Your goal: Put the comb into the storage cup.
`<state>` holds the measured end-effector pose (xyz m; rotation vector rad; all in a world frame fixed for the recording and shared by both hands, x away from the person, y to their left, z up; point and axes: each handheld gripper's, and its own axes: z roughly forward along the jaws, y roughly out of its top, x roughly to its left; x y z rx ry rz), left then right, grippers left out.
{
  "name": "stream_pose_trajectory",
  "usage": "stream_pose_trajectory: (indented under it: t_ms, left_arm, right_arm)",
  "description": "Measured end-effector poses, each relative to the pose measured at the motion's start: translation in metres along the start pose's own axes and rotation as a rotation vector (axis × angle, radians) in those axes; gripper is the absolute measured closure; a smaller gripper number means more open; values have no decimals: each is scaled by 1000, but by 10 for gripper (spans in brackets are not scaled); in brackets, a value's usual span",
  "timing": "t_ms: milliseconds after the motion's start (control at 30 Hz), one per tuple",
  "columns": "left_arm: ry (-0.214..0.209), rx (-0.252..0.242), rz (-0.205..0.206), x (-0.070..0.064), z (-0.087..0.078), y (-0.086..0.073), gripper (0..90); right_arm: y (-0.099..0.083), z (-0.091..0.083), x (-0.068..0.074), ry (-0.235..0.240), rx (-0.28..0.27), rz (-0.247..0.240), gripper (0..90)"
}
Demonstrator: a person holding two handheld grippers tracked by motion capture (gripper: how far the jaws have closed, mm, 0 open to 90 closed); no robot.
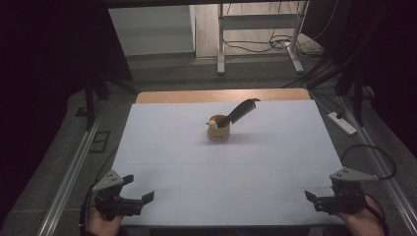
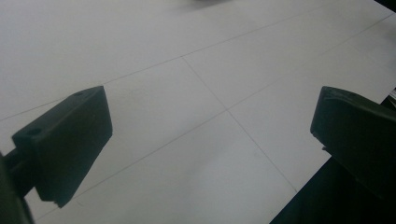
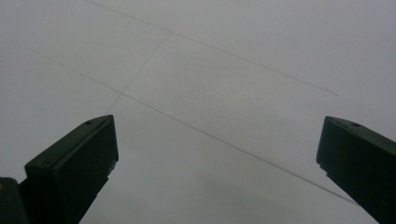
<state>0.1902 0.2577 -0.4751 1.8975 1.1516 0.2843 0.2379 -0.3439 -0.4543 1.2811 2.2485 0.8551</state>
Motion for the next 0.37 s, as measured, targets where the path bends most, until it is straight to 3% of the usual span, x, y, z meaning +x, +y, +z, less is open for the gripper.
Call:
stream_pose_trajectory:
  t_ms: [367]
  left_arm:
    - [-4, -7, 0, 0, -1, -1, 0]
  right_arm:
    - [-3, 1, 1, -20, 52, -21, 0]
